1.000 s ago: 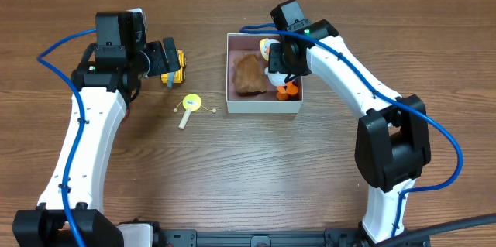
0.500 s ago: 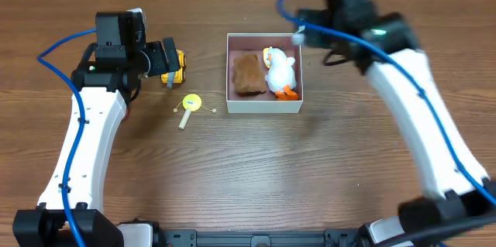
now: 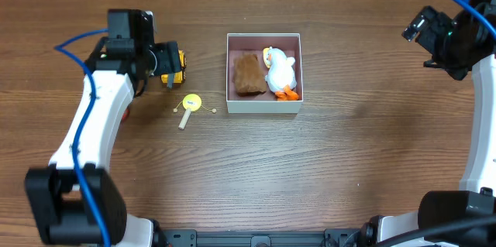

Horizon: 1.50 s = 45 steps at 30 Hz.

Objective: Pack container
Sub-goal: 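Grasp the yellow toy truck with the left gripper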

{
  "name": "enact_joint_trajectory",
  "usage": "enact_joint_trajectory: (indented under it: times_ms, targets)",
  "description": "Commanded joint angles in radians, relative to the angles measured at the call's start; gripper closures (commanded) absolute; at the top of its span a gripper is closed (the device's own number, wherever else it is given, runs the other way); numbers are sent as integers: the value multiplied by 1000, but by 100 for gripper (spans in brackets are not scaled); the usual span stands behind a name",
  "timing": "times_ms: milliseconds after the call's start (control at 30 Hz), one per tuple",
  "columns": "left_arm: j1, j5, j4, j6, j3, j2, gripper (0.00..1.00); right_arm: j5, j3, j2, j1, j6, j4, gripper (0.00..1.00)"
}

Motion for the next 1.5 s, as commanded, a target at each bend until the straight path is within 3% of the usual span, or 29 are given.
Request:
enact_joint_trajectory:
  times_ms: [0,200,367,733,1000,1100,1300,1467]
  targets:
    - [3,34,-13,122,34,112,17,-23,-2,0,-1,8,2,0]
    - [-2,-46,-2,153,41,236,19,-23,-2,0,-1,8,-7,0]
    - [-2,-66,87,153,41,272,29,-23,-2,0,-1,8,-17,0]
    - [-51,-69,193,155,41,291,20,-19,-2,0,-1,5,-43,0]
    - [-52,-145,246,165,41,302,21,-19,-2,0,-1,4,-61,0]
    - [-52,-145,264,185,41,303,27,-18,-2,0,-1,4,-68,0]
    - [-53,-145,274,247,40,304,29,-12,-2,0,-1,1,-85,0]
    - [-53,-140,267,246,40,304,41,-12,-2,0,-1,1,-87,0]
